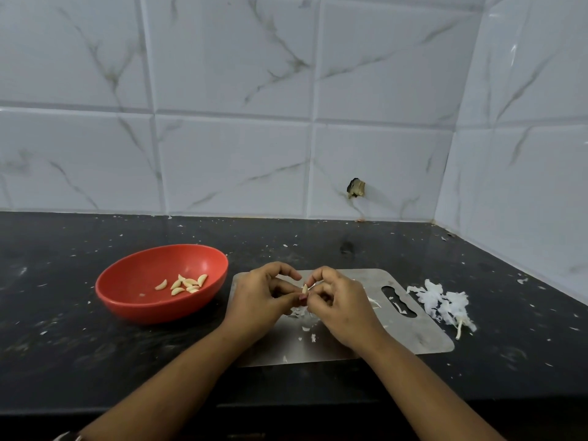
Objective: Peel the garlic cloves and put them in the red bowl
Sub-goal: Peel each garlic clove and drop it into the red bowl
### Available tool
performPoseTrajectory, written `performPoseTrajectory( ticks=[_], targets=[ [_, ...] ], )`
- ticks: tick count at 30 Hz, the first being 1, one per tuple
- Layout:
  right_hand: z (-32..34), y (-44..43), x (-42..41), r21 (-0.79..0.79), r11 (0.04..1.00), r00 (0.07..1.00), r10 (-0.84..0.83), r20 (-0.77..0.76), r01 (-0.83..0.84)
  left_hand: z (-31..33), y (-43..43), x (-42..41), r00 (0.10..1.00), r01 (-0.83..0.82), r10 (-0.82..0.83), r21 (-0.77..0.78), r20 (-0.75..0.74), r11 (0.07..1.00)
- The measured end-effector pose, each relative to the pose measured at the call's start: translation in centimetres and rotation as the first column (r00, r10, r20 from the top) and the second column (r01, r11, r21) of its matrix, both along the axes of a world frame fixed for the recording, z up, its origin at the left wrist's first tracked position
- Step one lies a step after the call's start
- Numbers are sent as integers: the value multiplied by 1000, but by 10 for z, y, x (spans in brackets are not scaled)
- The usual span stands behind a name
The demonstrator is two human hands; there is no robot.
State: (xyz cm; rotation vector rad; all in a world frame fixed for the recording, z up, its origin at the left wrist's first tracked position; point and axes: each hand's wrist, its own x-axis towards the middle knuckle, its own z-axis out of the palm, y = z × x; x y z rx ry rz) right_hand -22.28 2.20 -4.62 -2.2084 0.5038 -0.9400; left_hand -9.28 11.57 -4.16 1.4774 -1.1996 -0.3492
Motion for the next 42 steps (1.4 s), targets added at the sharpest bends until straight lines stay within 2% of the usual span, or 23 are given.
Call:
performPoseTrajectory(
  ticks=[11,16,19,23,27,29,32,38,42],
  targets=[
    [-3,-1,2,-77,996,998,-47,-33,45,1,0,-2,999,18,-19,44,45,999],
    [-1,-1,2,-30,999,998,-36,47,37,0,1,-3,999,-26,26,-1,39,1000],
    [-1,-1,1,-23,999,997,-36,65,37,-2,0,-3,994,-66,70,-46,86,997],
    [-2,-3,2,-124,989,996,-88,-23,84,-4,-2,-1,978,-102,115,-84,176,991],
    [-3,-3,-1,-354,926,975,-184,-121,131,-7,-4,0,944,-109,140,-120,299,987],
    [-2,-4,-2,-389,911,970,-204,-130,139,-8,-5,1,924,-112,146,-115,353,987],
    [-2,-4,-3,-382,914,966,-207,-155,134,-9,-5,1,907,-123,157,-111,390,986],
    [-2,-4,-3,-372,920,971,-189,-144,124,-8,-5,3,924,-75,120,-133,363,988],
    [-2,-7,-3,-166,982,995,-96,-31,89,-8,-6,3,927,-93,147,-168,344,981]
  ],
)
